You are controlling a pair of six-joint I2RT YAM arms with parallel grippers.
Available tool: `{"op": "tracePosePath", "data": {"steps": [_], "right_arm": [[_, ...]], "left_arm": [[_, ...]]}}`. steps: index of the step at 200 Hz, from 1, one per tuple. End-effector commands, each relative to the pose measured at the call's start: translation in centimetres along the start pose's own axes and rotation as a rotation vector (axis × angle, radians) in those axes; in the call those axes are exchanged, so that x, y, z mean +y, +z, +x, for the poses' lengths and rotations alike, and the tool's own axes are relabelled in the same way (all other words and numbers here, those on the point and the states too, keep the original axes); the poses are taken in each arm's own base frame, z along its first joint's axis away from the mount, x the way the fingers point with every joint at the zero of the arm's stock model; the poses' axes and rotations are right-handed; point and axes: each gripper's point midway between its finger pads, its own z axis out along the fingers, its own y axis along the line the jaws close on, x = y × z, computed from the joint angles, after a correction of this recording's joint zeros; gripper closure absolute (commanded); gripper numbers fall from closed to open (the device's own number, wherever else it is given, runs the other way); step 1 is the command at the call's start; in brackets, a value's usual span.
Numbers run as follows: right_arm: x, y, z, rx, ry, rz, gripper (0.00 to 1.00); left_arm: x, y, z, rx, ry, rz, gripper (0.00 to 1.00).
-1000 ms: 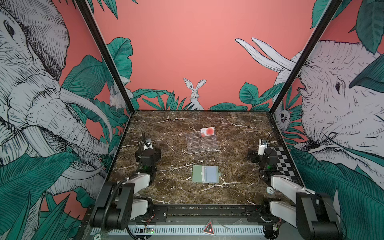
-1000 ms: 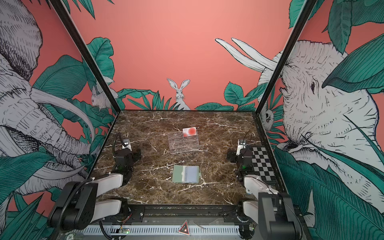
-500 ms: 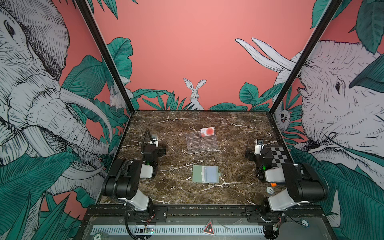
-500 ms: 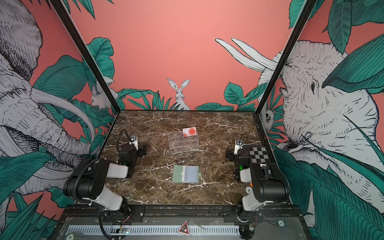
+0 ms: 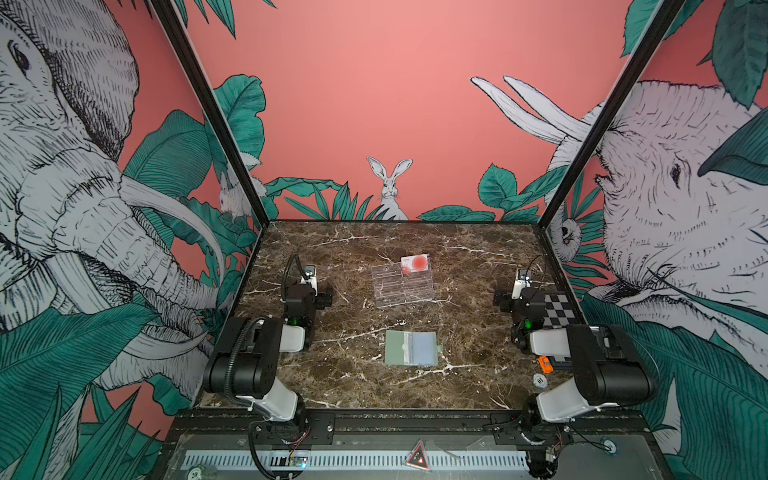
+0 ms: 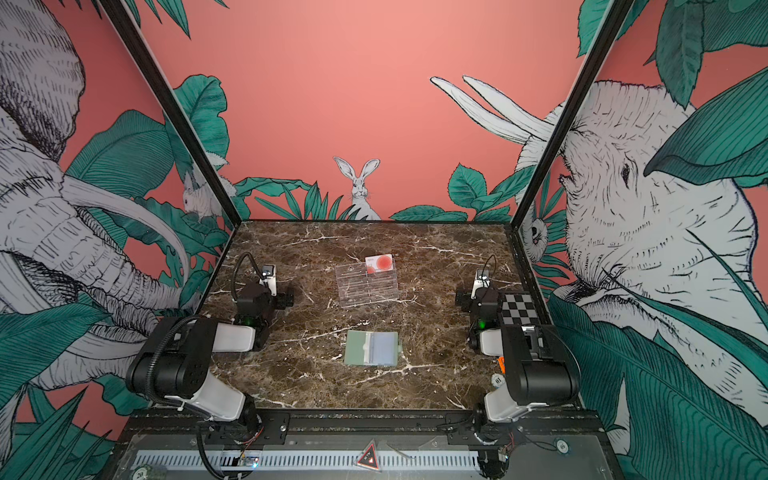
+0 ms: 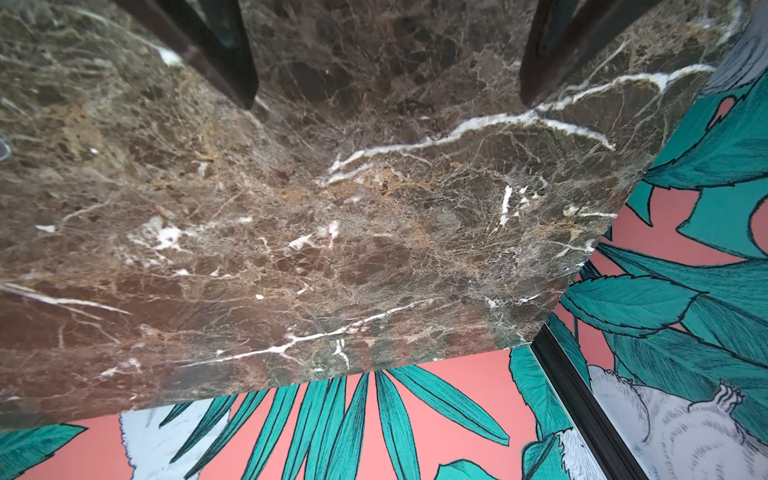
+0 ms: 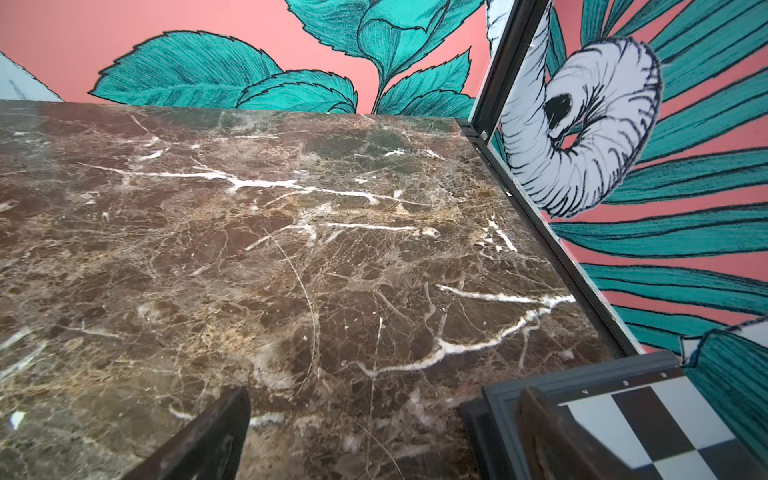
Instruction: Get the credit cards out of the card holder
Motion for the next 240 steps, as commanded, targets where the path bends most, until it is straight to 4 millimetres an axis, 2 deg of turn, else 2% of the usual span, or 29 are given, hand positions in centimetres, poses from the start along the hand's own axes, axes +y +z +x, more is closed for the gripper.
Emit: {"op": "tracePosePath", "data": {"steps": [1,124,133,147,153,173,187,240], "right_arm": [[-0.2,0.0,-0.8,-0.019,0.004,0.021,0.02],[0.0,0.0,-0.8,-0.016,-0.007,0.020,0.02],[1.0,-0.2,-0.8,-0.027,-0.025,-0.039,0.02],[4.5,-1.4,-0.8,-0.078,-0.112,-0.245,0.02],[4.9,-1.8,-0.8,-0.094,-0.130,-0.275,0.02],[2.8,-1.1,-1.0,-0.082,-0.071,-0.150,0.02],[0.3,0.1,-0.8,-0.007,-0.014,0.008,0.02],[0.2,0.1,-0.8,-0.013,-0.016,0.012,0.02]], "left_arm": [[0.3,0.0,-0.6,-0.008,-0.006,-0.005,0.01],[0.4,-0.1,-0.6,-0.011,-0.008,-0.008,0.01],[-0.3,-0.3,-0.6,-0.017,0.006,0.028,0.01],[-1.6,-0.9,-0.9,-0.057,0.036,0.105,0.01],[-1.7,-1.2,-0.8,-0.070,0.037,0.108,0.01],[-1.1,-0.8,-0.9,-0.056,0.026,0.077,0.01],[-0.3,0.0,-0.7,-0.008,0.004,0.032,0.01],[-0.2,-0.1,-0.7,-0.013,0.002,0.029,0.01]]}}
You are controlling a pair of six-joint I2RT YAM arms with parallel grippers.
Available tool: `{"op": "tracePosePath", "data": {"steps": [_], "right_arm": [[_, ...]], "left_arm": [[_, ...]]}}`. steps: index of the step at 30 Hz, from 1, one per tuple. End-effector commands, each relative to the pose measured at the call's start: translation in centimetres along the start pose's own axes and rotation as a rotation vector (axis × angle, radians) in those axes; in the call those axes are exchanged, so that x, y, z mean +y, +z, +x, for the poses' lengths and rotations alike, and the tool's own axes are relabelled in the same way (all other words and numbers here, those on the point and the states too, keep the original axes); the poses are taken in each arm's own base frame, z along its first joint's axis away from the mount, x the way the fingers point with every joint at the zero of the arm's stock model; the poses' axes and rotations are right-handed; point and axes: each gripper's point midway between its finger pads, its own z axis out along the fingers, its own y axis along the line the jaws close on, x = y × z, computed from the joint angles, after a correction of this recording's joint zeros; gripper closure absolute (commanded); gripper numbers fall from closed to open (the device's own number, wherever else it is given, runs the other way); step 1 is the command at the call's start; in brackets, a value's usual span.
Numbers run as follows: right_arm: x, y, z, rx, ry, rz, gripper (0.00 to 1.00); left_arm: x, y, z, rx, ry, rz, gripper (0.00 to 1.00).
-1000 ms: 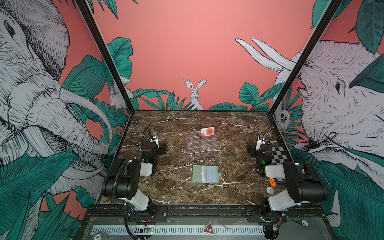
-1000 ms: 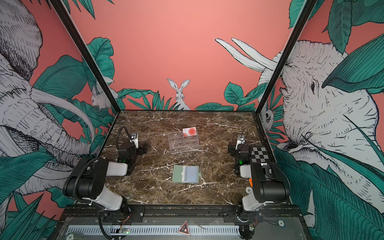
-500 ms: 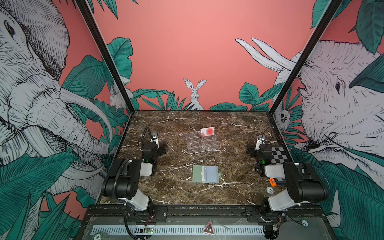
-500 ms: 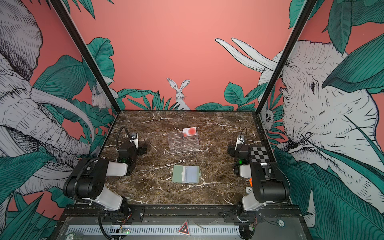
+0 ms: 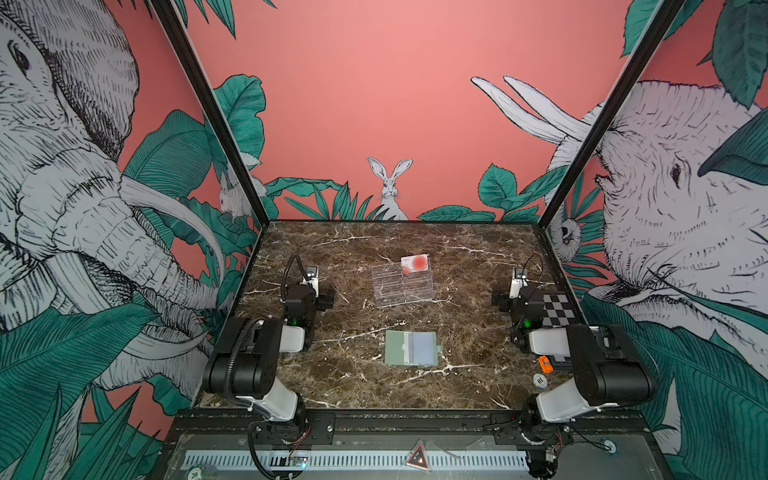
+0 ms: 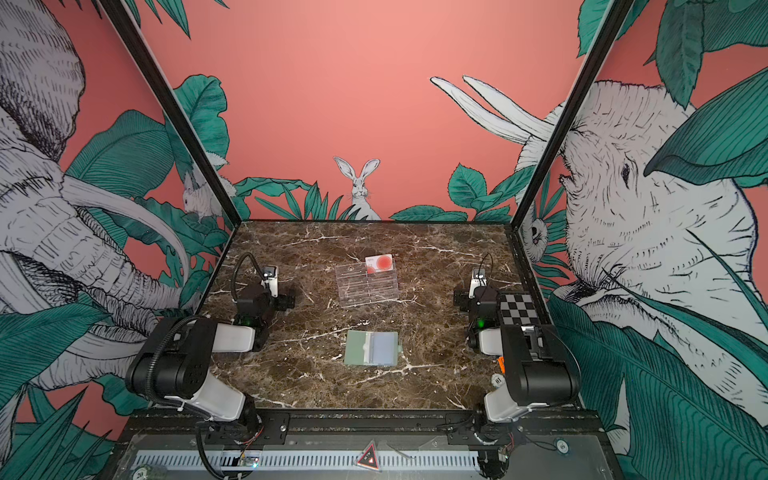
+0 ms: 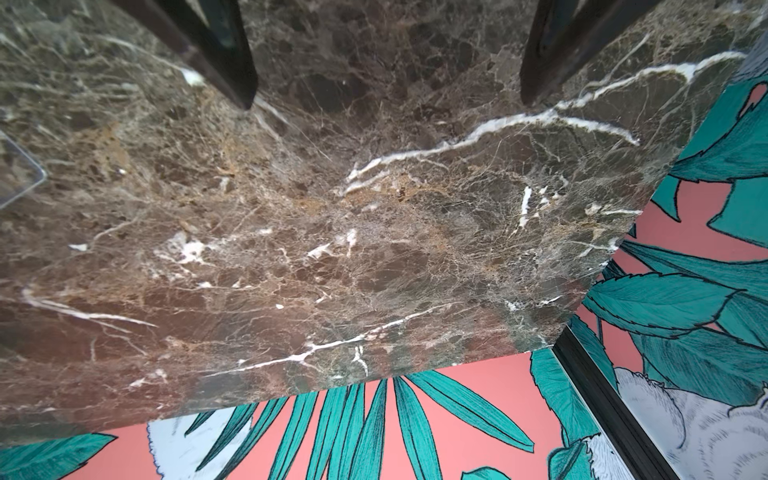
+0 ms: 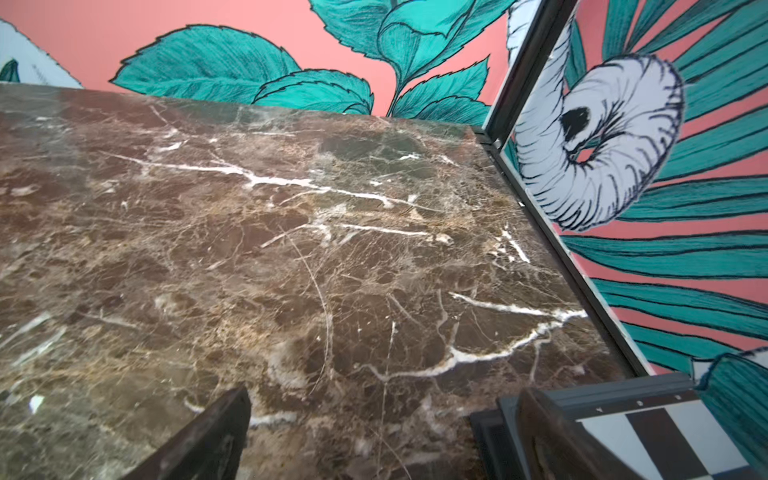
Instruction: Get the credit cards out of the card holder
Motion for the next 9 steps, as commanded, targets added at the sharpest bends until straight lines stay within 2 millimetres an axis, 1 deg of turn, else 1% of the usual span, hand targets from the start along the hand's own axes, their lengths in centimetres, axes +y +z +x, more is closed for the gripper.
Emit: {"op": "tracePosePath", "data": {"steps": [1,9], "right_arm": [[-0.65,0.00,-0.51,-0.011,0.019,0.038,0.02],[-0.65,0.07,-0.49,-0.008,0.019,0.037,0.02]], "left_arm": [[0.65,-0.04,-1.01,-0.021,-0.009,-0.020,0.01],[0.63,-0.04,-0.98,-0.020,-0.008,-0.019,0.01]]}}
